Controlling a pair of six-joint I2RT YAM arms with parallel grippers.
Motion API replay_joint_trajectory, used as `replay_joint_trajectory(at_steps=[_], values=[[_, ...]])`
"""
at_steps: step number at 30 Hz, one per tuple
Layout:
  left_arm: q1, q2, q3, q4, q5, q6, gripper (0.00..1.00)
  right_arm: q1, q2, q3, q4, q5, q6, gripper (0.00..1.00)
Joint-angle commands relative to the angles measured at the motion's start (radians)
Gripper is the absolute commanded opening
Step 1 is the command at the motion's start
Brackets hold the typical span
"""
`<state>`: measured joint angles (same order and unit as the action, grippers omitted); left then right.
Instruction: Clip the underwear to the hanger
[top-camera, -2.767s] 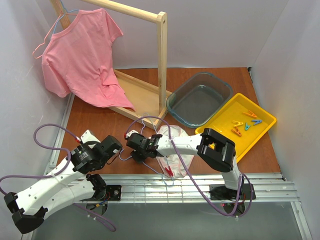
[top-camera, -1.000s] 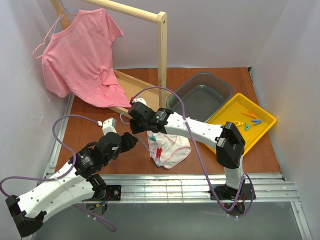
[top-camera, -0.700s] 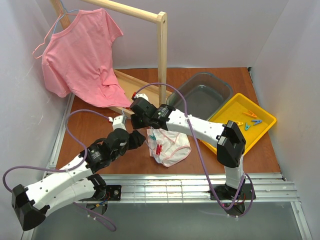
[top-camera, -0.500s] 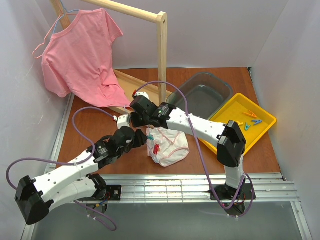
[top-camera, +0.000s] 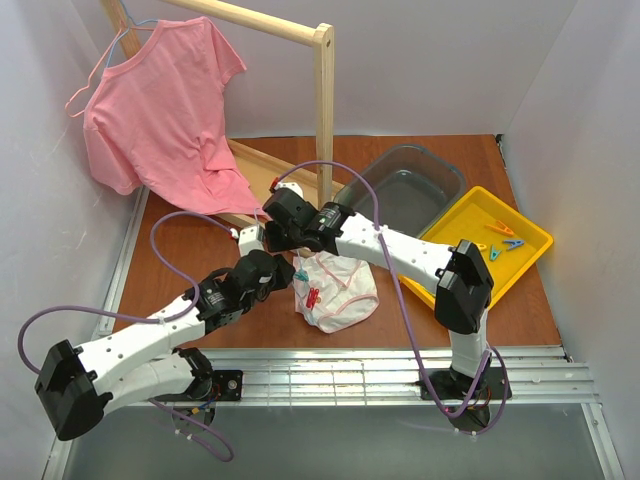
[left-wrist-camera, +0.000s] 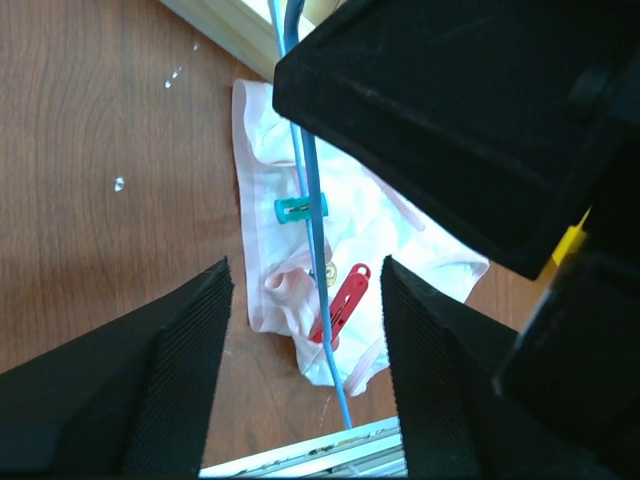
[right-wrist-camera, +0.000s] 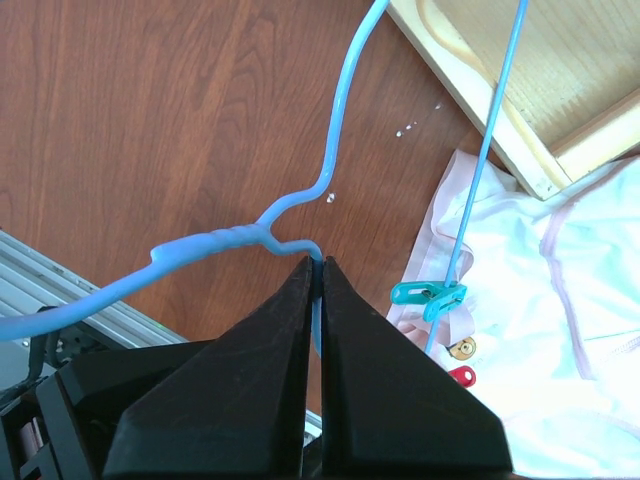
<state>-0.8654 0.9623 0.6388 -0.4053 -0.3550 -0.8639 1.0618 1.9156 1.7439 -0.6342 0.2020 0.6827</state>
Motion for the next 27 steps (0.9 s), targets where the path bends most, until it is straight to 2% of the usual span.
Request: replay_joint_trajectory(at_steps=[1, 9, 14, 23, 26, 27], values=[[-0.021, 0.022, 0.007, 0.008, 0.002, 0.016, 0.51, 0.0, -0.07, 0.068, 0.054, -0.007, 0.043, 0.01], [-0.072, 0.087, 0.013, 0.033, -0.021, 0.0, 0.46, -0.019, -0.09, 0.069, 0.062, -0.013, 0.067, 0.01], [-0.092, 0.113, 0.016, 0.049, -0.025, 0.0, 0.37, -0.028, -0.107, 0.069, 0.073, -0.009, 0.084, 0.01], [-0.135, 0.128, 0.028, 0.056, -0.065, -0.004, 0.4, -0.039, -0.113, 0.078, 0.08, -0.036, 0.092, 0.01], [-0.138, 0.131, 0.033, 0.056, -0.073, -0.001, 0.32, -0.039, -0.116, 0.068, 0.08, -0.044, 0.092, 0.01], [-0.138, 0.13, 0.035, 0.056, -0.075, -0.003, 0.27, -0.039, -0.121, 0.065, 0.08, -0.046, 0.09, 0.01]])
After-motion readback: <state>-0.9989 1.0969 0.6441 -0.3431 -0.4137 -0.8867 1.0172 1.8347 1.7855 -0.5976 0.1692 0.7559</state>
